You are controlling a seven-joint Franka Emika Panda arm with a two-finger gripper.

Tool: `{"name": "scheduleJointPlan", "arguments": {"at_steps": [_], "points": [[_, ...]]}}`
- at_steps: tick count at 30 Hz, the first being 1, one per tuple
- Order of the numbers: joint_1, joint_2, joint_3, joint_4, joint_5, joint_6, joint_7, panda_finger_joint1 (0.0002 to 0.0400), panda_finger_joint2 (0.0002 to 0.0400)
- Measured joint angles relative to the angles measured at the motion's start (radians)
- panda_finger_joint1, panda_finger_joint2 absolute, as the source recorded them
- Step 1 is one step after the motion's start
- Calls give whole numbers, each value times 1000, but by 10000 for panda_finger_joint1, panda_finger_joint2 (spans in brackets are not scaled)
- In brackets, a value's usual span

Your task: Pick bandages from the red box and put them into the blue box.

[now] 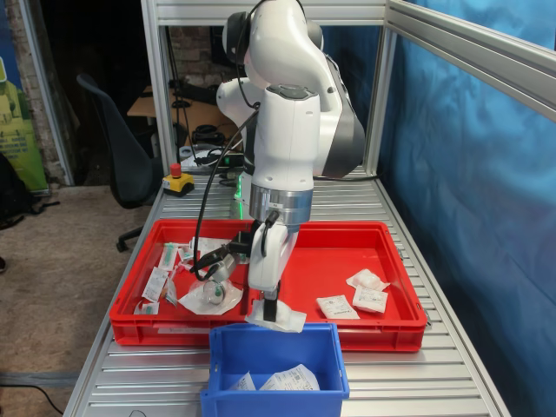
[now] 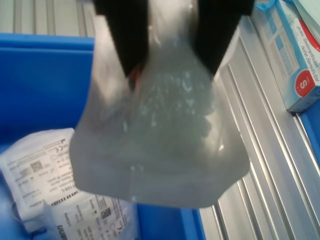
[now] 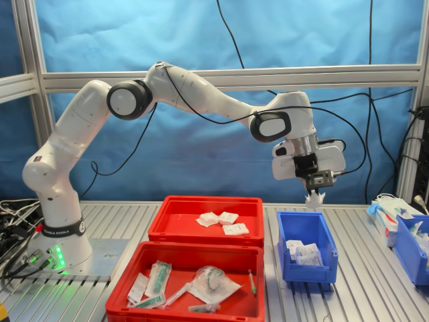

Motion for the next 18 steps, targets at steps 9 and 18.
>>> {"name": "scheduleJointPlan", "arguments": {"at_steps": [9,18], "points": [[0,0,-9,6,0,0,0,53,53],[0,0,-22,6,0,0,0,53,53]]}}
